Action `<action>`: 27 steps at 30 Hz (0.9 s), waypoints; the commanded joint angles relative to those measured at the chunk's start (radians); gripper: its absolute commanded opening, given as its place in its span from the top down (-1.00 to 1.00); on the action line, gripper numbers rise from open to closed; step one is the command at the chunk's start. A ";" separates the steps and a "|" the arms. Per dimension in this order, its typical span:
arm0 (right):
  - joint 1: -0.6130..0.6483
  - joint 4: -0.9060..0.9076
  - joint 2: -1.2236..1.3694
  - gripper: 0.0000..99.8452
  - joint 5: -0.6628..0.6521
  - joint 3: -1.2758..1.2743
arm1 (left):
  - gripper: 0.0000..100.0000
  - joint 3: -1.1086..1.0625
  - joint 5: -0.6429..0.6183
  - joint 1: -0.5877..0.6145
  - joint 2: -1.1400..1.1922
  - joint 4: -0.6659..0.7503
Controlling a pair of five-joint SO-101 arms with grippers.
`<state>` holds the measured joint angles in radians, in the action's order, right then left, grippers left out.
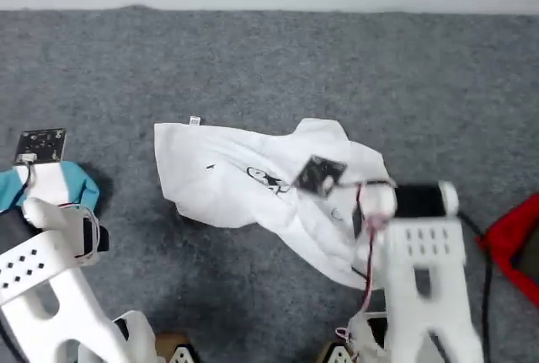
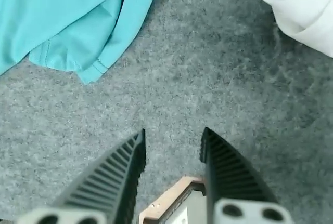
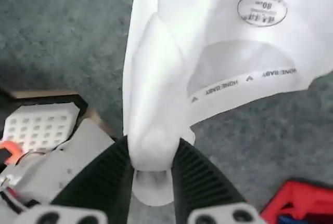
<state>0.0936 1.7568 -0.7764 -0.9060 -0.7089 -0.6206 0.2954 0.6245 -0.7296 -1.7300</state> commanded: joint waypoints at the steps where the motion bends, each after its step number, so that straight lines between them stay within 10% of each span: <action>1: 0.005 0.042 -0.202 0.92 -0.018 -0.055 | 0.67 0.004 0.009 -0.002 -0.012 -0.021; 10: 0.001 0.039 -0.464 0.44 0.025 -0.002 | 0.67 0.004 0.009 -0.002 -0.012 -0.021; 27: -0.288 -0.450 0.120 0.41 0.184 0.244 | 0.67 0.004 0.009 -0.002 -0.012 -0.021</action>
<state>-0.1841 1.4055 -0.8408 -0.8032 -0.5462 -0.6206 0.2954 0.6245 -0.7296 -1.7300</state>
